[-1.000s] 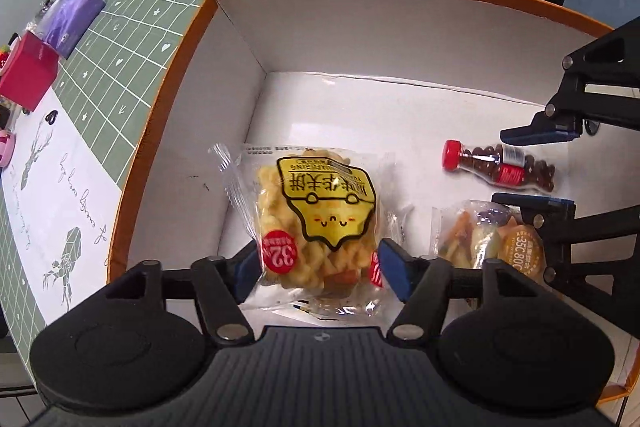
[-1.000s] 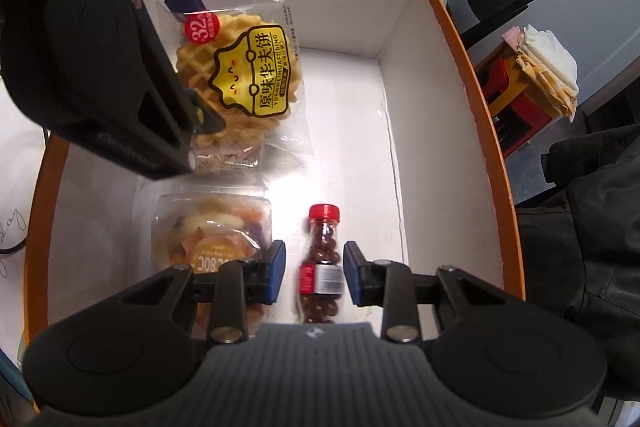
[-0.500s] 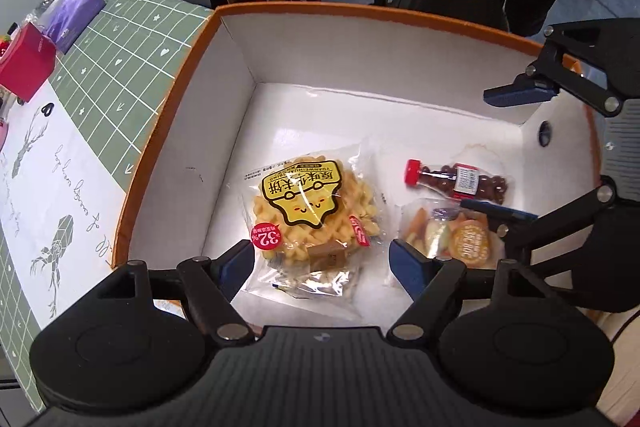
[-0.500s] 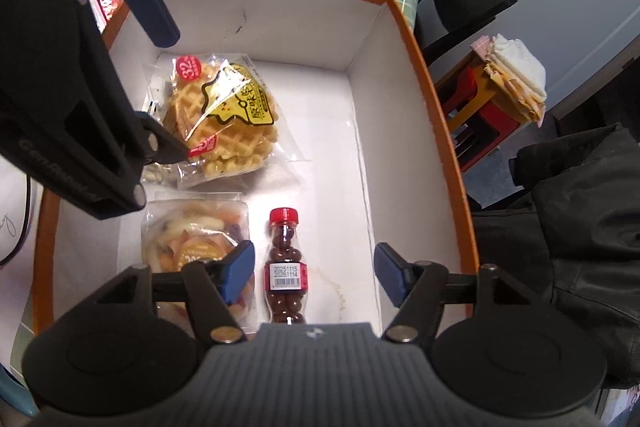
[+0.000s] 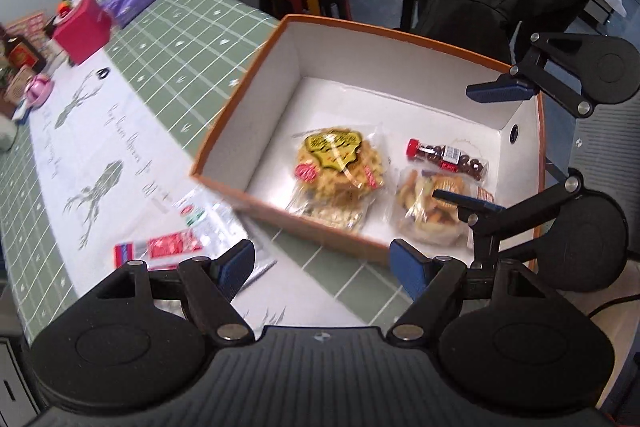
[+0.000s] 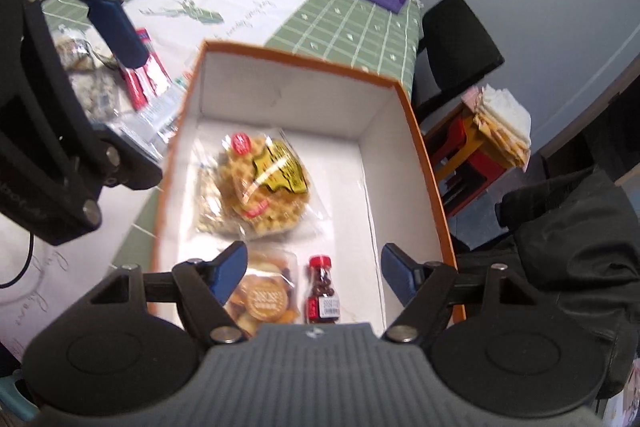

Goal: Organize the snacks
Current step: 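Withdraw both open grippers from the box toward the snack pile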

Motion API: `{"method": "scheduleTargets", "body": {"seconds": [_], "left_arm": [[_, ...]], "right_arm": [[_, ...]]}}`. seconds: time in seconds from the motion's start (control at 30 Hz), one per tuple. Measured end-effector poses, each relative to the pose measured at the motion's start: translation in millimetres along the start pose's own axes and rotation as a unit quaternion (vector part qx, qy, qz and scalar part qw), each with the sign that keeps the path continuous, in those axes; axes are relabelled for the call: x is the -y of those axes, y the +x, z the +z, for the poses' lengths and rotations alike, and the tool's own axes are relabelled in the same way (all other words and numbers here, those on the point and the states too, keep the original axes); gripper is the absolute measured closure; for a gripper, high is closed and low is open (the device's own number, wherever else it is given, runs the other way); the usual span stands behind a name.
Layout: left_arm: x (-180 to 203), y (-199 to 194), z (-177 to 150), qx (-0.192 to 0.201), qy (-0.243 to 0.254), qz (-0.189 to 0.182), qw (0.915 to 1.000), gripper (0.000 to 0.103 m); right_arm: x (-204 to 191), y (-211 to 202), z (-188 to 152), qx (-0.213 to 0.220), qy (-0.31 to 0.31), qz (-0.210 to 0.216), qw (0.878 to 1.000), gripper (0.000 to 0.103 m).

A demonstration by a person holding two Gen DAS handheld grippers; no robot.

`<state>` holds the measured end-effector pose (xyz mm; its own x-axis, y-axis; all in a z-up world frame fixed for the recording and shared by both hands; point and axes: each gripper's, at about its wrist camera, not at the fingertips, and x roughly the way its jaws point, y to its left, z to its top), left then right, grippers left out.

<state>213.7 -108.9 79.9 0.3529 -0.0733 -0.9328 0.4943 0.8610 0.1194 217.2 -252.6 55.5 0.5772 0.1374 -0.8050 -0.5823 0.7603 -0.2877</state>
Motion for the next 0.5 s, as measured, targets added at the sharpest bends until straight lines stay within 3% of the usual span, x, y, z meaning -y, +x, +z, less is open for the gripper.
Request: {"method": "scheduleTargets", "body": {"seconds": [0.23, 0.5], "left_arm": [[-34.8, -37.6, -43.5, 0.003, -0.027, 0.040, 0.9988, 0.013], [-95.6, -37.2, -103.5, -0.013, -0.120, 0.054, 0.9912, 0.013]], "right_arm": [[-41.6, -32.9, 20.9, 0.058, -0.028, 0.049, 0.997, 0.031], [-106.3, -23.6, 42.9, 0.079, -0.062, 0.114, 0.988, 0.031]]}}
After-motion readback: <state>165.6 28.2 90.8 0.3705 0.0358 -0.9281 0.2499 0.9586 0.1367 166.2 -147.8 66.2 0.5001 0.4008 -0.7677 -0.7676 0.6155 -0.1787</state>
